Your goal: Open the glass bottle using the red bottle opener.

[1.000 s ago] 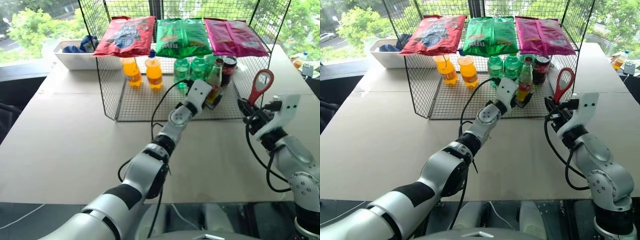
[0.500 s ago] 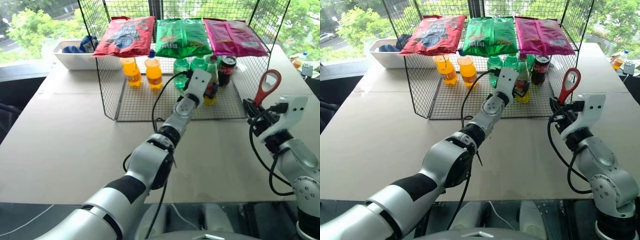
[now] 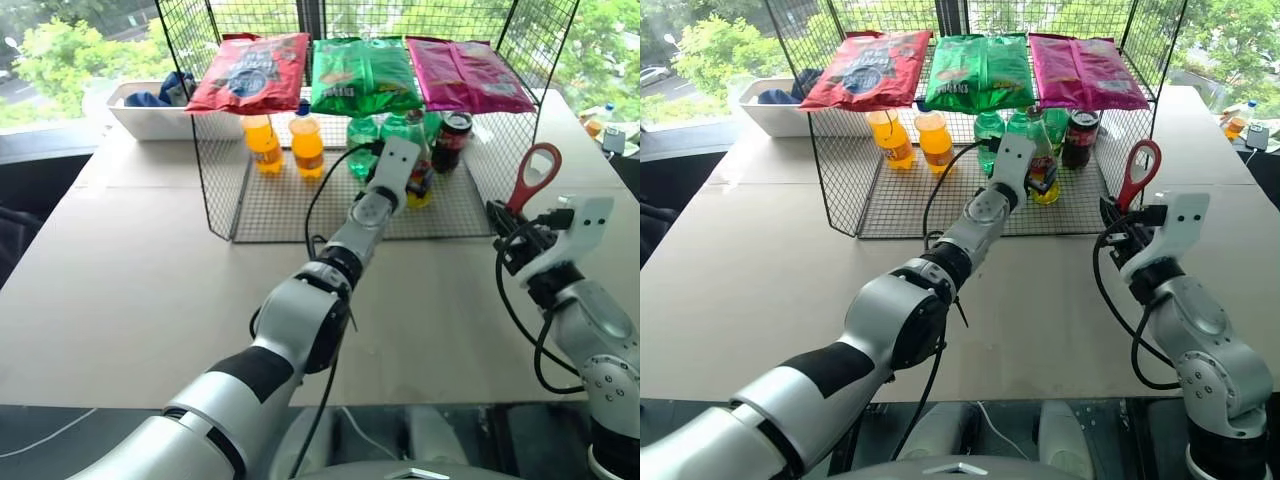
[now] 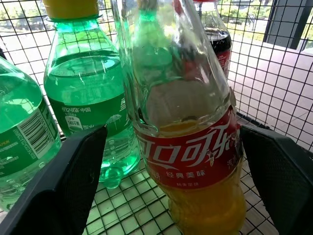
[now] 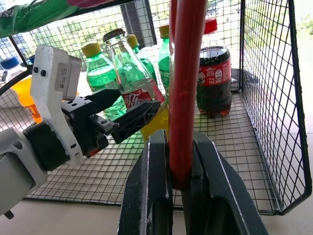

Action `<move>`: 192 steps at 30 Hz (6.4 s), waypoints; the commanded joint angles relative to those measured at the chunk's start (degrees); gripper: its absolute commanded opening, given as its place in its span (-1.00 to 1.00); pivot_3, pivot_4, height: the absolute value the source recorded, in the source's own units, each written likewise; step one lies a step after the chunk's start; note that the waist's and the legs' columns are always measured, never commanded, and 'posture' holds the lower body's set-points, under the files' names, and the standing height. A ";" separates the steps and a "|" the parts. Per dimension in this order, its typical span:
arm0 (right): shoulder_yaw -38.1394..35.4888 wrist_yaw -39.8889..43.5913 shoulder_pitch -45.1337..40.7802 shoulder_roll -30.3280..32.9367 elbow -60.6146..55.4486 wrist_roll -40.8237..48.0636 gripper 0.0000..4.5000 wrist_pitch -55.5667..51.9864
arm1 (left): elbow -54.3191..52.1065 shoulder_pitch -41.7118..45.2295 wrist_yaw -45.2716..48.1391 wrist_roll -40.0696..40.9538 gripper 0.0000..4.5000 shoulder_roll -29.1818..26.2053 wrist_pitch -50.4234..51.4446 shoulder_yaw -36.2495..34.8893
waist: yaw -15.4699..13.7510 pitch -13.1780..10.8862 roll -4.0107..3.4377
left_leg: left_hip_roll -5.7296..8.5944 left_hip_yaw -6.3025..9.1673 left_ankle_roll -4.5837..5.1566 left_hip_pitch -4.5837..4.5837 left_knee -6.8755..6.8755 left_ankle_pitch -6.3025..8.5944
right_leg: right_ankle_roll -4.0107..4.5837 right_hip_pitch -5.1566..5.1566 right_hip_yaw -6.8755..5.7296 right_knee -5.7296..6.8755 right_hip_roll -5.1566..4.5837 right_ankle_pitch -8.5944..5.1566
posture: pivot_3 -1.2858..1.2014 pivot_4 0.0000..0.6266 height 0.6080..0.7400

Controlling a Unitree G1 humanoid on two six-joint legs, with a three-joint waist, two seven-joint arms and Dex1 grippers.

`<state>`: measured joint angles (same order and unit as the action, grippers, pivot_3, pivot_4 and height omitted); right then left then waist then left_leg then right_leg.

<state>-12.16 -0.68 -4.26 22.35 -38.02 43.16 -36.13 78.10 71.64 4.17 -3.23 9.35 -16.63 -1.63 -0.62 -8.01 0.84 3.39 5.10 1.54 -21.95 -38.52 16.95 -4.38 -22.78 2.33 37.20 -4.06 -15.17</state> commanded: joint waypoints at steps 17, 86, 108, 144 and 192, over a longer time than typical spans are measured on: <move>0.89 -0.80 -0.65 -3.16 -3.62 -2.23 -1.00 0.55 | -0.60 4.14 4.31 -2.92 0.97 10.04 -1.40 1.06 | 0.04 0.00 0.00 | 0.02 -0.01 0.00 0.01 -0.10 0.00 | 0.00 -0.02 0.01 0.18 0.00 0.00 | 0.03 -0.52 1.00; 0.45 0.94 0.98 -4.97 -3.55 -4.52 -1.00 0.89 | -10.77 -9.83 25.49 1.99 0.05 3.14 -14.41 4.36 | 0.65 0.00 -0.01 | 0.05 0.00 0.00 -0.01 -0.26 0.00 | 0.00 -0.05 0.03 0.40 -0.01 -0.01 | 0.03 -0.52 1.00; 0.45 2.20 0.58 -4.99 -2.41 -4.62 -1.00 0.77 | -17.08 -17.23 27.22 3.38 0.95 0.10 -14.45 4.62 | 1.30 0.01 -0.01 | 0.01 0.04 0.01 0.04 -0.46 0.01 | 0.00 0.03 0.03 0.53 -0.01 -0.01 | 0.03 -0.52 1.00; 0.43 1.62 1.12 -4.47 -3.65 -5.25 -1.00 0.27 | -2.70 0.16 19.37 3.68 0.95 9.69 -2.12 1.07 | 1.34 0.00 0.00 | 0.06 0.03 0.02 0.03 -0.46 0.01 | -0.01 0.02 0.02 0.52 -0.01 -0.02 | 0.03 -0.52 1.00; -1.65 4.30 1.29 -3.12 -2.36 -6.99 -1.00 0.30 | -29.62 -10.24 53.70 12.46 0.17 -2.49 -0.73 2.88 | 1.46 0.00 -0.03 | -0.05 0.03 0.02 -0.01 -0.40 0.01 | 0.00 -0.01 0.05 0.46 -0.02 -0.02 | 0.03 -0.52 1.00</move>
<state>-10.66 2.55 -3.13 18.13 -39.29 36.12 -37.18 55.04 63.64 55.06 7.49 7.67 -18.87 0.46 0.85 -8.01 0.81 3.29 5.12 1.56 -21.96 -38.91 16.96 -4.38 -22.79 2.39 37.65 -4.08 -15.19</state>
